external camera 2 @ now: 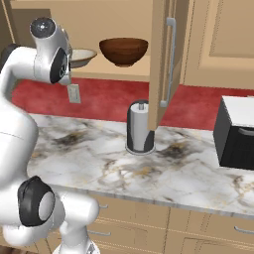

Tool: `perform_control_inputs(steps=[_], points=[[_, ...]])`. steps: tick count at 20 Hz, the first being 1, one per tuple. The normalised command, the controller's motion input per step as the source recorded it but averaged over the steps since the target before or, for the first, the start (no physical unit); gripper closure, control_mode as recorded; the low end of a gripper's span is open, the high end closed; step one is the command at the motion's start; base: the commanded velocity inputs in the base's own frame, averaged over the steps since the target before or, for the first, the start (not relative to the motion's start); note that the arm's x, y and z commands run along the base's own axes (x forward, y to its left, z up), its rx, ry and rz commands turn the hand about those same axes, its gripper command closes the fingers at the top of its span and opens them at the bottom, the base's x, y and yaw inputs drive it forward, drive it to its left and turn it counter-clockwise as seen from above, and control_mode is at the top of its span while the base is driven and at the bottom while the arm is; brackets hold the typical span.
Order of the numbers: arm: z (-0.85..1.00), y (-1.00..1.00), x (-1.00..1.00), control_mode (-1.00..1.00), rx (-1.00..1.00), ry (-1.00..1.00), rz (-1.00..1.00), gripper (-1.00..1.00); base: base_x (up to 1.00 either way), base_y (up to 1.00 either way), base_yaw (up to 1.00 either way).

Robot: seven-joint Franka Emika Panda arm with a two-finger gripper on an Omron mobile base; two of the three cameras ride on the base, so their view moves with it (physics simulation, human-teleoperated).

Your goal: Open the cabinet. Pick the bowls from the counter and place them in the cabinet. Then close the cabinet.

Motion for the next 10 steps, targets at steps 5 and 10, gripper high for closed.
perform_control_inputs(steps=[5,10], points=[[0.08,-0.63,-1.00,-1.00,0.03,-0.19,0.00,-1.00,0.00,0.00,0.00],[0.15,-0.26,-1.00,-1.00,-0.02,-0.27,0.02,-1.00,0.00,0.00,0.00]])
